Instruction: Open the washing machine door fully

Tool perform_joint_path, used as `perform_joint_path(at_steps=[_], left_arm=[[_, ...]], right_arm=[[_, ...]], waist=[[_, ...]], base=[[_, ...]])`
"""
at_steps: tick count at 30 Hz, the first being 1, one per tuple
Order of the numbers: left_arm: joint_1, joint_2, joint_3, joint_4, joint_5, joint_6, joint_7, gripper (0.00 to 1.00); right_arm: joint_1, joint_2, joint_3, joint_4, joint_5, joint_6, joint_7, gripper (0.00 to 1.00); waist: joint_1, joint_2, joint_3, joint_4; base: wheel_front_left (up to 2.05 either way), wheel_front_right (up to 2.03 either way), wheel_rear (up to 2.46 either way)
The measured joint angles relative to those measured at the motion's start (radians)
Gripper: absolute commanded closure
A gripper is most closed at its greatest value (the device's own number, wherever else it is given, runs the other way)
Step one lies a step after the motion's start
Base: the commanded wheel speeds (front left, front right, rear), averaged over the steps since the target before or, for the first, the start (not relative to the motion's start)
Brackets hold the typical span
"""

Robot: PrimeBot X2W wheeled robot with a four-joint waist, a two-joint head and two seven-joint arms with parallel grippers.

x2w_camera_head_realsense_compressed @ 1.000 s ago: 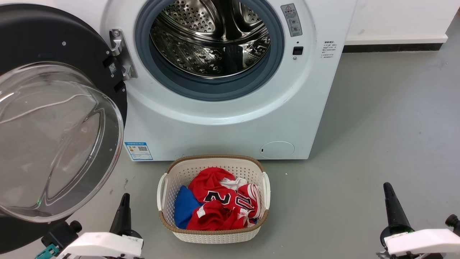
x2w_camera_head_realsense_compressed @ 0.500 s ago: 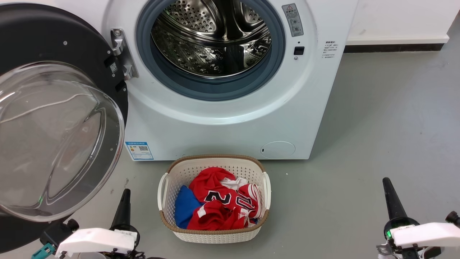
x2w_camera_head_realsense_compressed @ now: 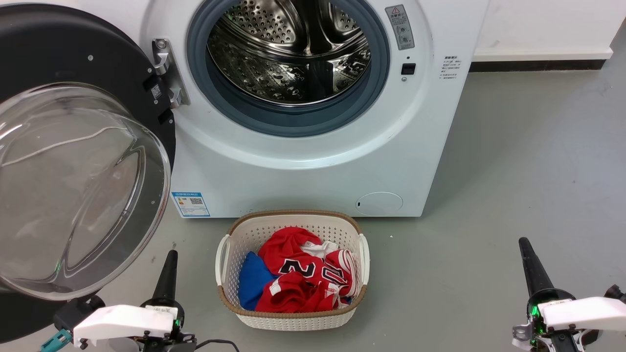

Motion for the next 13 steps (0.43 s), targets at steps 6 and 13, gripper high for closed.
perform_joint_path(at_steps=[6, 13], left_arm=[[-0.006, 0.000, 0.006, 0.003, -0.057, -0.002, 0.015, 1.00], [-0.019, 0.000, 0.011, 0.006, -0.121, -0.009, 0.029, 1.00]], right_arm=[[-0.015, 0.000, -0.003, 0.006, 0.052, 0.000, 0.011, 1.00], [-0.025, 0.000, -0.006, 0.015, 0.111, 0.000, 0.029, 1.00]], waist=[[0.0000, 0.0000, 0.000, 0.001], [0.0000, 0.0000, 0.000, 0.003]], base=[[0.00, 0.00, 0.00], [0.00, 0.00, 0.00]])
